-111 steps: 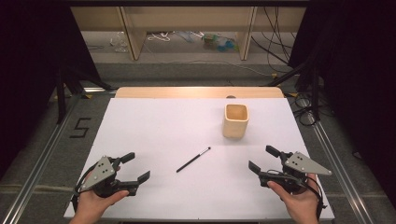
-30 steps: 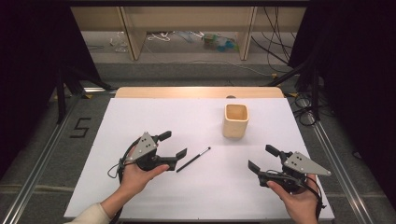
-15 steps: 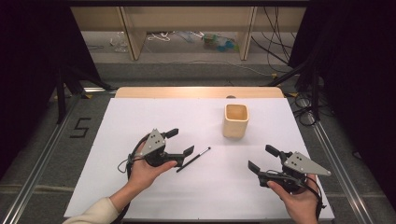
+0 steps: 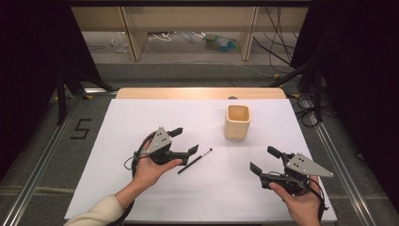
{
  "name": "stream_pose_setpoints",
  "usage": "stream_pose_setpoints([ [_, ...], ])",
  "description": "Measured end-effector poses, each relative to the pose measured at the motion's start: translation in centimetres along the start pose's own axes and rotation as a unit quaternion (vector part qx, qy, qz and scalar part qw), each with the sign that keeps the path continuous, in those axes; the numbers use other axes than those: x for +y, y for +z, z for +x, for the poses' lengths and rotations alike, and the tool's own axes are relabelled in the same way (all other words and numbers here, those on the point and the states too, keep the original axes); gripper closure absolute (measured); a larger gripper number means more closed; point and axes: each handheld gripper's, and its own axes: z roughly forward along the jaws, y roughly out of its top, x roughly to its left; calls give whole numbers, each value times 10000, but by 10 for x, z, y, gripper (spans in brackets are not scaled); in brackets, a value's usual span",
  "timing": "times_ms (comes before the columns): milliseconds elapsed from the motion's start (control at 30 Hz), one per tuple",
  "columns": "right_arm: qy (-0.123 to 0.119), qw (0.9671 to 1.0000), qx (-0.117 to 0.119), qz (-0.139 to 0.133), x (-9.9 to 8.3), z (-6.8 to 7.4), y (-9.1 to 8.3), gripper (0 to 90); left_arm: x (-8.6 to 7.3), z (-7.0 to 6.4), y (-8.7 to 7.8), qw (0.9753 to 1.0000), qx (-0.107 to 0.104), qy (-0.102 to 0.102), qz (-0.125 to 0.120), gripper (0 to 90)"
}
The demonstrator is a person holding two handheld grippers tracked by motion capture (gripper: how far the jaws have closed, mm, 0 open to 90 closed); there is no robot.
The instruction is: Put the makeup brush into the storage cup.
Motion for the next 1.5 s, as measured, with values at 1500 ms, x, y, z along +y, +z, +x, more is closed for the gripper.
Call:
stream_pose_setpoints([
  [1500, 22, 9999, 50, 133, -2, -1, 2, 182, 2, 2, 94, 8318, -562, 491, 5501, 379],
])
